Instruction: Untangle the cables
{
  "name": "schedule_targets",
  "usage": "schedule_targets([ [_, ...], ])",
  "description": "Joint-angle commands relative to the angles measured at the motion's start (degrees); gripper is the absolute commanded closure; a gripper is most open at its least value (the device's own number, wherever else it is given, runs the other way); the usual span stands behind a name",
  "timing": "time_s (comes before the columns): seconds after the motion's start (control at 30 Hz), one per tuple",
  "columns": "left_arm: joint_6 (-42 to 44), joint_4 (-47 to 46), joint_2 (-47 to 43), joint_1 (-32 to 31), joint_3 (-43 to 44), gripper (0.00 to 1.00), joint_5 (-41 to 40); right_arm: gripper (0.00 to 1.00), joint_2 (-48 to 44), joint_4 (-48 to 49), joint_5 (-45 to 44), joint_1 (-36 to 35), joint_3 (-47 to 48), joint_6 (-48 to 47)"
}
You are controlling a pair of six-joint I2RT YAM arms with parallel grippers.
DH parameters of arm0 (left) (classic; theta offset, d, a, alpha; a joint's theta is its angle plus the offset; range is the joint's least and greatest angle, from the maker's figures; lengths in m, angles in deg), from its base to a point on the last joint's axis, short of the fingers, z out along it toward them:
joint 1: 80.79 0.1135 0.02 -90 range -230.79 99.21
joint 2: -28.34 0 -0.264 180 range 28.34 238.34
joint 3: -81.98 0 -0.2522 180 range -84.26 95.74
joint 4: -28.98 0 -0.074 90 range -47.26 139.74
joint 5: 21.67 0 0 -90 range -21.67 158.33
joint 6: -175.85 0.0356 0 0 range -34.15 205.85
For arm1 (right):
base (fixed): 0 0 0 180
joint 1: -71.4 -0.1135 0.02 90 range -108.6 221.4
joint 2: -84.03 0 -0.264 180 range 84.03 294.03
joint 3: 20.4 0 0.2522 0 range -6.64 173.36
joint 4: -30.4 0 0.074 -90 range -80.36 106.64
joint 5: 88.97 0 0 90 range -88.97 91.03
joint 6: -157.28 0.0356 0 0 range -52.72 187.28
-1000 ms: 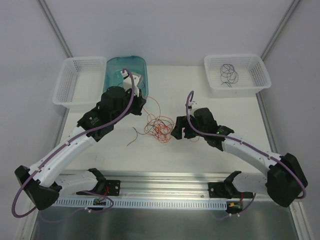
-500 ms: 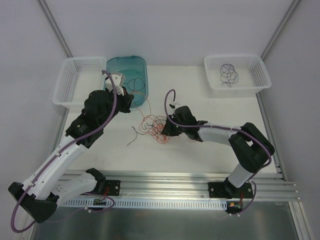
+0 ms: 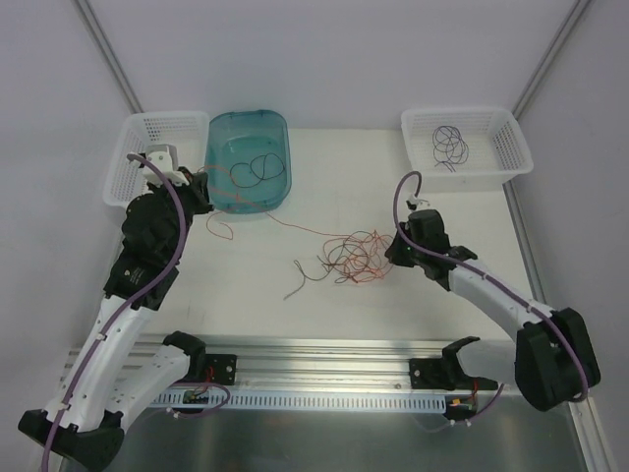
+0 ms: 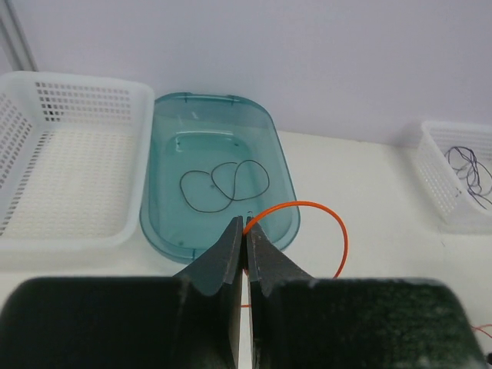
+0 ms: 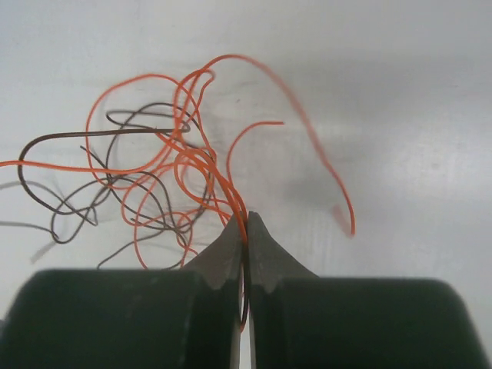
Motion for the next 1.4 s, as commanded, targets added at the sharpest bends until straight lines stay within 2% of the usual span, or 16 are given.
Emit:
schedule_targets([
  [0.0, 0.5, -4.1, -1.6, 2.3, -0.8, 1.00, -4.7, 0.99, -7.4, -9.5, -5.1, 2.9, 1.1, -5.7],
  [0.17, 1.1, -4.7, -3.0, 4.2, -1.6, 1.00, -5.7, 0.95, -11.2, -15.5, -7.4, 4.2, 4.3, -8.3],
  [0.23, 1.6, -4.7, -3.3, 4.4, -2.0, 1.00, -4.5, 0.87, -12.0, -16.2, -6.1, 4.3, 4.7, -9.0],
  [0.33, 1.7, -4.7, -2.8, 4.3, -2.3, 1.00, -0.8, 0.65, -11.8, -17.5, -1.9, 4.1, 5.9, -9.8],
  [0.37, 1.7, -4.7, -2.6, 4.4, -2.2, 1.00, 0.2, 0.53, -11.9, -17.7, -1.3, 4.0, 6.0, -9.9],
  [0.43, 1.7, -4.7, -2.1, 4.3, -2.0, 1.00, 3.8, 0.45, -12.7, -18.1, 1.8, 3.0, 6.9, -10.7],
  [0.47, 1.7, -4.7, -1.8, 4.4, -1.9, 1.00, 4.8, 0.38, -13.1, -18.9, 2.1, 2.4, 7.4, -10.9],
  [0.67, 1.6, -6.4, -2.0, 4.4, -2.2, 1.00, 6.8, 0.36, -13.9, -20.1, -0.3, -7.6, 14.0, -11.6],
  [0.8, 1.7, -6.5, -2.4, 4.3, -2.8, 1.00, 6.1, 0.36, -13.1, -19.8, -9.5, -15.2, 17.4, -10.9],
  [0.9, 1.6, -6.6, -2.2, 4.4, -2.9, 1.00, 6.8, 0.35, -10.9, -18.7, -11.7, -18.2, 19.0, -11.3],
  [1.0, 1.5, -6.6, -2.2, 4.3, -2.9, 1.00, 6.9, 0.35, -5.4, -18.7, -8.7, -18.9, 20.1, -9.8],
  [1.2, 2.0, -6.8, -2.6, 4.3, -3.3, 1.00, 5.3, 0.37, 3.6, -10.0, -4.0, -20.4, 16.1, -5.2],
  [1.37, 2.7, -7.0, -2.7, 4.4, -3.7, 1.00, 3.6, 0.41, 13.4, -4.0, -4.4, -20.4, 15.8, -3.3],
])
